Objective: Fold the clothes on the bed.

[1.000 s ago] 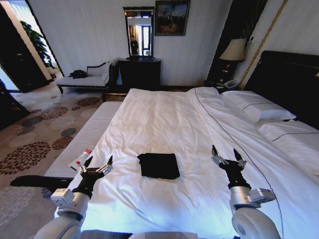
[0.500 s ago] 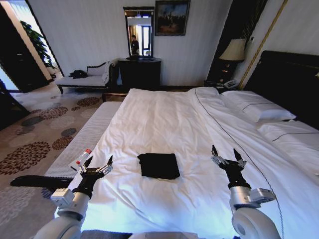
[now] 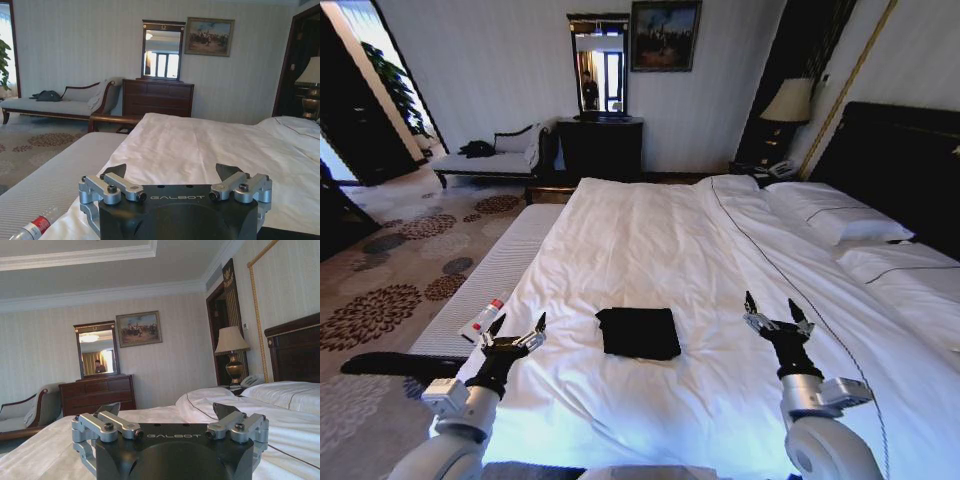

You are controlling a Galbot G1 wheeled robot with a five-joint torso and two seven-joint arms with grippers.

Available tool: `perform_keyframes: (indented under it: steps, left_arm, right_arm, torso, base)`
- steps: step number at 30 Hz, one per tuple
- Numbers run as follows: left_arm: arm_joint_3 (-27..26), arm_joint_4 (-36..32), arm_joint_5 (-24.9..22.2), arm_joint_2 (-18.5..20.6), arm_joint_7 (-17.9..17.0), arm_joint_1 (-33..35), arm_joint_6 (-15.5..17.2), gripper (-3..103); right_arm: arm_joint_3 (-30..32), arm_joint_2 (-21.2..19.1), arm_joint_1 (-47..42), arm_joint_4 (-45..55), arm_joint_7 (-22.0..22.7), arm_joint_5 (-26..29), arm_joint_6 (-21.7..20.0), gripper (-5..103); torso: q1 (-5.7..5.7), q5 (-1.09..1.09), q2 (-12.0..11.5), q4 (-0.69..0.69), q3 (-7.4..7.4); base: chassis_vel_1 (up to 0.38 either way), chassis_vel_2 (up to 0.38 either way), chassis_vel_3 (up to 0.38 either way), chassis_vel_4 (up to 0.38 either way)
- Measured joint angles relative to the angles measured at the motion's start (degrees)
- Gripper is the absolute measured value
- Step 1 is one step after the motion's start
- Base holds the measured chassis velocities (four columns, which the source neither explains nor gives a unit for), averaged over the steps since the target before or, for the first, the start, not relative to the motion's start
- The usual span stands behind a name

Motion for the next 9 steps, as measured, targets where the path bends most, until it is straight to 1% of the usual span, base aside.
perform_keyframes:
  steps: [9]
  left_arm:
    - [0.0,0.0,0.0,0.0,0.0,0.0,0.0,100]
  right_arm:
    - [0.0,0.0,0.0,0.0,0.0,0.0,0.0,100]
  torso:
    - [0.0,0.0,0.0,0.0,0.0]
  base:
    - [0.0,0.0,0.0,0.0]
